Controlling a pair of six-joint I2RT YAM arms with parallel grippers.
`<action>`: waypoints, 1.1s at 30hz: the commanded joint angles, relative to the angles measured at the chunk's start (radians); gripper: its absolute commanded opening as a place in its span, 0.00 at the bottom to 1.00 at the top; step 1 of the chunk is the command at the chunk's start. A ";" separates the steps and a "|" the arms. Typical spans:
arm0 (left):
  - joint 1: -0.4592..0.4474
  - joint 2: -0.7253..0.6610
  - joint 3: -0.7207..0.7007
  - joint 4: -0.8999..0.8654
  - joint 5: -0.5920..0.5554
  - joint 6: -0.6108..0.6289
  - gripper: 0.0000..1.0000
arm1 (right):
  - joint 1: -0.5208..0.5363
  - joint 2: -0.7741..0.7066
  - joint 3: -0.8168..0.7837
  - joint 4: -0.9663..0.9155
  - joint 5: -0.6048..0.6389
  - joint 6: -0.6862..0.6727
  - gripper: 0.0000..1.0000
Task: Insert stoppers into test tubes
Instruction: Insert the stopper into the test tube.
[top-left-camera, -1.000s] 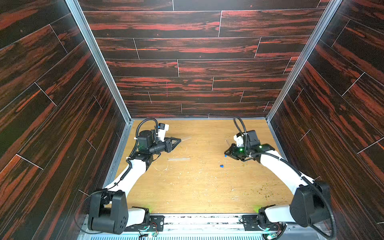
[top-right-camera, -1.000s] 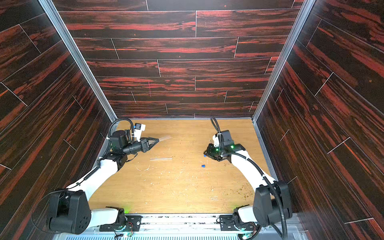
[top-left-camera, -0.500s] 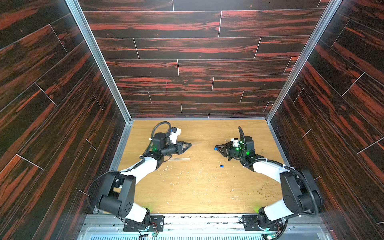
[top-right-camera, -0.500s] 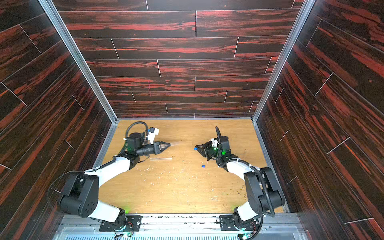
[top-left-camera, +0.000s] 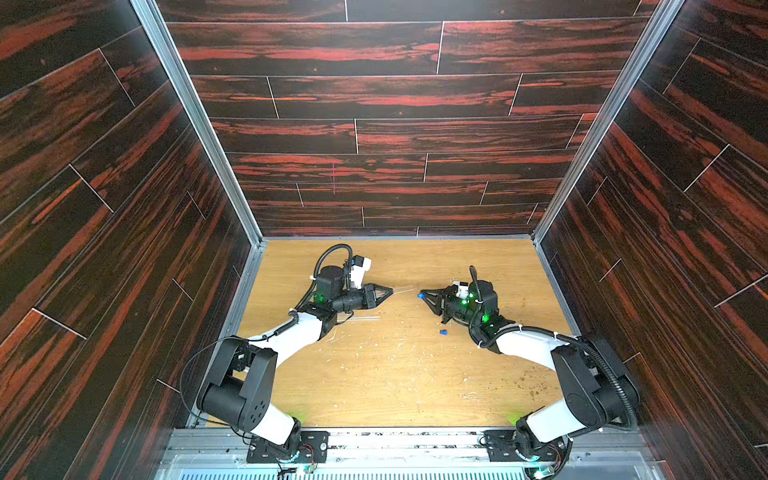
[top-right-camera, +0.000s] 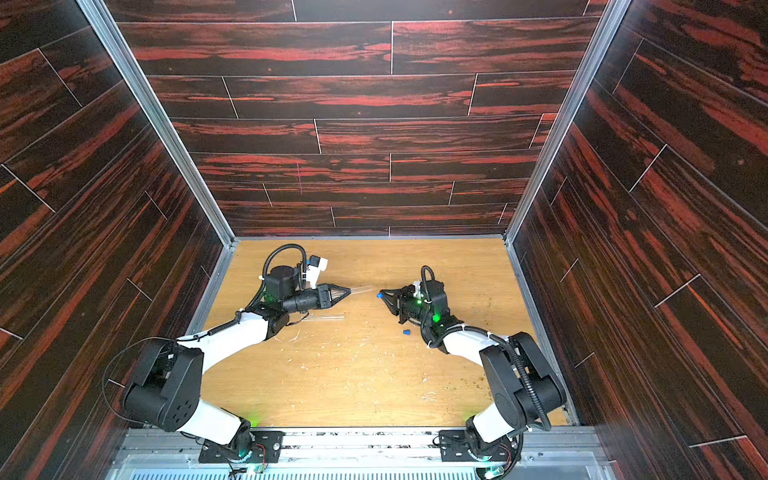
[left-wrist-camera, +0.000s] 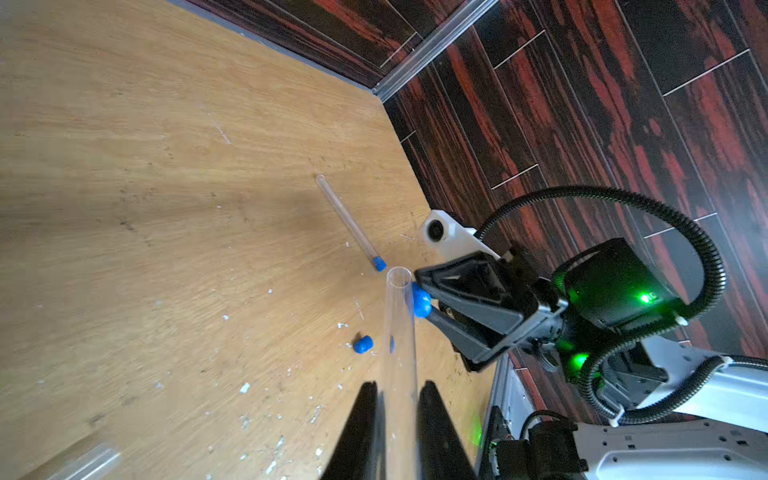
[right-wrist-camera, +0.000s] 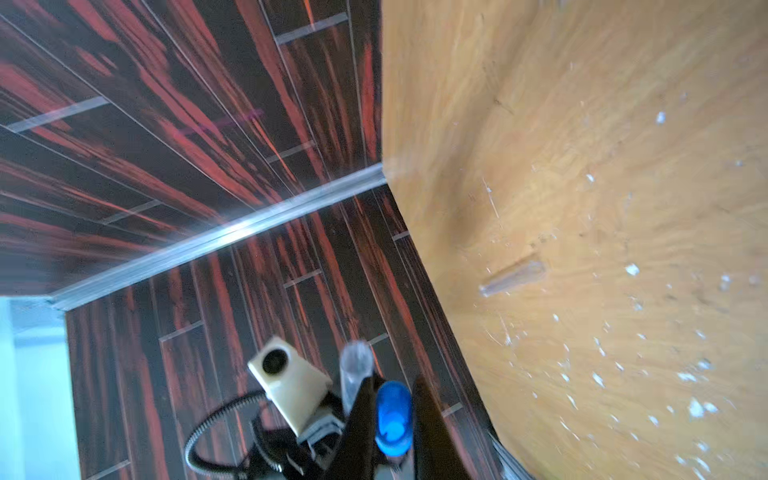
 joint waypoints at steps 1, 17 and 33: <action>-0.007 -0.003 0.026 0.030 -0.003 -0.024 0.00 | 0.003 0.005 -0.017 0.035 0.069 0.035 0.16; -0.025 0.000 0.038 0.007 -0.004 -0.012 0.00 | 0.023 0.045 0.028 0.057 0.066 0.047 0.16; -0.043 0.019 0.042 -0.024 -0.007 0.019 0.00 | 0.027 0.067 0.032 0.098 0.063 0.060 0.16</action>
